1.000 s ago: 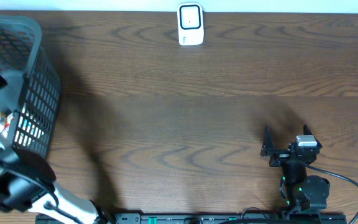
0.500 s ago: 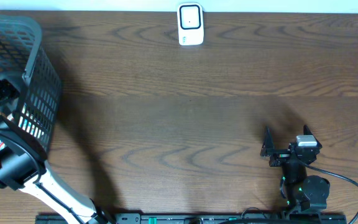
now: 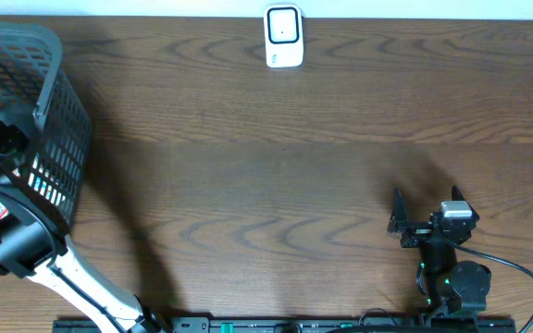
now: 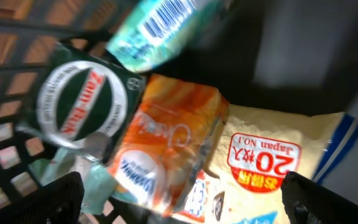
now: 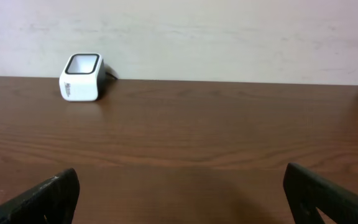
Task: Scan the item barcode
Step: 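Reach the left gripper into the grey basket toward the items, then grasp the small orange packet in the basket with the left gripper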
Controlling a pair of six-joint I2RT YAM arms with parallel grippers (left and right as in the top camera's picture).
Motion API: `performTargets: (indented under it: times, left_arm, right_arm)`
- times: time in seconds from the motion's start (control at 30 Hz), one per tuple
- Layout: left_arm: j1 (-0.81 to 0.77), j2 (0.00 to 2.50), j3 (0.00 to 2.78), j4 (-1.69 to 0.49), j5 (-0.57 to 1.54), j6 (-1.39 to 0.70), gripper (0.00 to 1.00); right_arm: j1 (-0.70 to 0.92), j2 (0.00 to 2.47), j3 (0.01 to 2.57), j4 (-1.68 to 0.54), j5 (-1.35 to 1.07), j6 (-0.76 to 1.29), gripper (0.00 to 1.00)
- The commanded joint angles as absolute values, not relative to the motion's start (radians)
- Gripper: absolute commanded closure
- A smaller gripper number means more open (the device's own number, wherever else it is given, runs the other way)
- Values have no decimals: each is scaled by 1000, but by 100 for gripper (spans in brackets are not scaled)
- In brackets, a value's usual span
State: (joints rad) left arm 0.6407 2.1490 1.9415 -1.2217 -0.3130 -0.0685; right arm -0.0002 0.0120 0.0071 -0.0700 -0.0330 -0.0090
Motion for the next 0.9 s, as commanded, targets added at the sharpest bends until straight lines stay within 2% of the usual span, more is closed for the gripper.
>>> performTargets:
  times: [0.0, 0.4, 0.5, 0.57, 0.87]
  left_arm:
    - [646, 2170, 1901, -1211, -324, -38, 1]
    - [653, 2170, 1871, -1145, -331, -38, 12]
    - [662, 2170, 1869, -1136, -331, -38, 25]
    - [673, 2170, 1869, -1136, -330, -38, 30]
    - [733, 2170, 1860, -1156, -243, -38, 32]
  right_arm:
    - [-5, 6, 6, -75, -33, -16, 1]
    - [-5, 6, 6, -75, -33, -16, 1]
    - [-5, 6, 6, -75, -33, -16, 1]
    - [-5, 6, 6, -74, -33, -16, 1]
    - [-5, 6, 6, -75, -33, -16, 1]
